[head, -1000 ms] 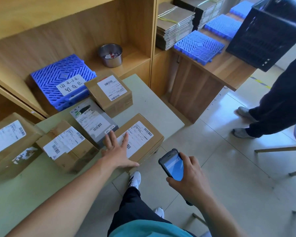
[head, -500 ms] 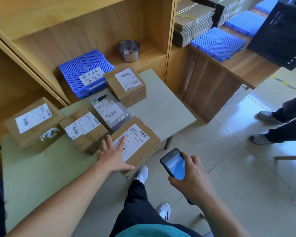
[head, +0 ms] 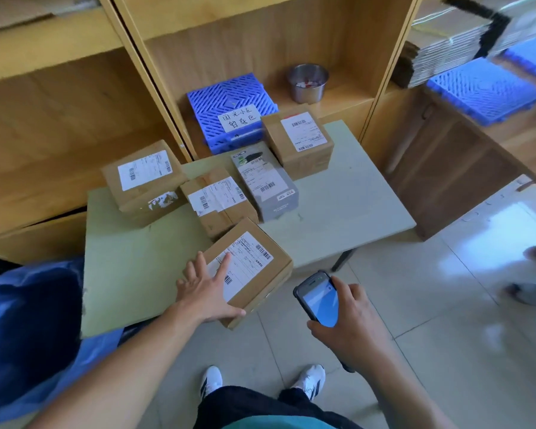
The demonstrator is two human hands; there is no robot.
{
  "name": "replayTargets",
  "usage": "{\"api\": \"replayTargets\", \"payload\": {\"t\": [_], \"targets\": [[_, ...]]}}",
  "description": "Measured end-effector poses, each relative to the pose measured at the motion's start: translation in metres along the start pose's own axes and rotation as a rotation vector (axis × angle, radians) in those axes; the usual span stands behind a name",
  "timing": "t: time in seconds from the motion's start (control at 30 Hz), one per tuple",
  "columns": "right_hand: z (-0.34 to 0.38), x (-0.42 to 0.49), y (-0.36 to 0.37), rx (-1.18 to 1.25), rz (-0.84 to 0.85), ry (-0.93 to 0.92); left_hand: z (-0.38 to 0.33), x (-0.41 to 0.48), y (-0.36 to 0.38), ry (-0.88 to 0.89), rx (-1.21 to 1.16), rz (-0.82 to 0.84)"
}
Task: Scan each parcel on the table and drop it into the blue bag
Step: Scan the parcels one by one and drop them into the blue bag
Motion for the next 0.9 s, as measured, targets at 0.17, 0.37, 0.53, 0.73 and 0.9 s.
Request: {"api": "replayTargets", "payload": {"t": [0.17, 0.37, 0.53, 0.73, 0.9], "targets": [[0.041, 0.000, 0.030, -0.028, 0.030, -0.038, 0.051, -0.016, 0.019, -0.010, -0.048, -0.005], [0.123, -0.002, 0.092, -0.082, 0.078, -0.090, 0.137, -0.046, 0.056, -0.042, -0.142, -0.014], [0.208, -0.020, 0.162, -0.105, 0.107, -0.154, 0.238, -0.064, 0.082, -0.124, -0.234, -0.027], [0.294, -0.050, 0.244, -0.150, 0.167, -0.226, 0.334, -0.068, 0.095, -0.130, -0.238, -0.063], [0.332, -0.060, 0.277, -0.195, 0.217, -0.248, 0.391, -0.066, 0.108, -0.177, -0.273, -0.076]]}}
Point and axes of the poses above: each hand's wrist, its own x-axis towards the middle knuckle, its own y-axis out of the palm, z = x × y, the point moved 2 cm from there along x, towards the middle knuckle, and after that the axes turned 2 degrees about x, right-handed, at the moved point
